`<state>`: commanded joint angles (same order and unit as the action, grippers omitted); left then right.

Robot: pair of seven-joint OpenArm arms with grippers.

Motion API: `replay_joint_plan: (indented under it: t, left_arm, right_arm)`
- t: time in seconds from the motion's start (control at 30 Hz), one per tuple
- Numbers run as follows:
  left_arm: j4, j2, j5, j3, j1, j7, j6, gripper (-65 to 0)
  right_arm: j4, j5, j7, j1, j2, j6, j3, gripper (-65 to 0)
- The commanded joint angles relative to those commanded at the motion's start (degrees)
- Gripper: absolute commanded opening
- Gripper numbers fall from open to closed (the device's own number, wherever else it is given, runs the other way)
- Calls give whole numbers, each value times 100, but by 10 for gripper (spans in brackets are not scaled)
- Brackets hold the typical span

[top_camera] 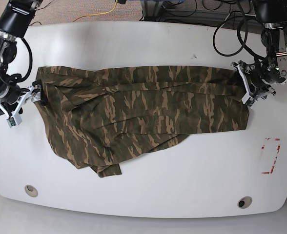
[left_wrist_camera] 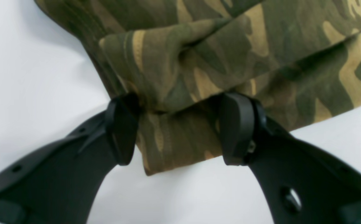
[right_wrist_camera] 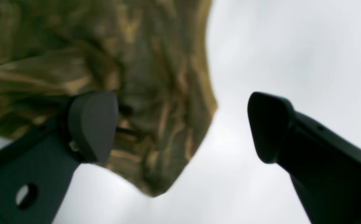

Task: Layout the t-shirt on the table in an organized manner, then fold the t-shirt properly
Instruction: 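Hold the shirt edge with the left gripper while the right gripper repositions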

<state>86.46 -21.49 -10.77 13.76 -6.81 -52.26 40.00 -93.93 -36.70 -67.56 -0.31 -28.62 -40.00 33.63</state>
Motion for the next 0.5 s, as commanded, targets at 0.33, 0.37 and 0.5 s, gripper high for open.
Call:
replay_joint_plan:
  t: [0.33,0.37,0.5]
  left_arm:
    - [9,0,0,-229,0,0,0,-271]
    - [9,0,0,-229,0,0,0,-271]
    - [9,0,0,-229,0,0,0,-271]
  right_arm:
    - [-237,-290,-167,-897,774,0,246,0]
    - [-237,-290,-167,-949,809,0,246,0]
    - [-229,-290,-105,-1090,888,0,246,0]
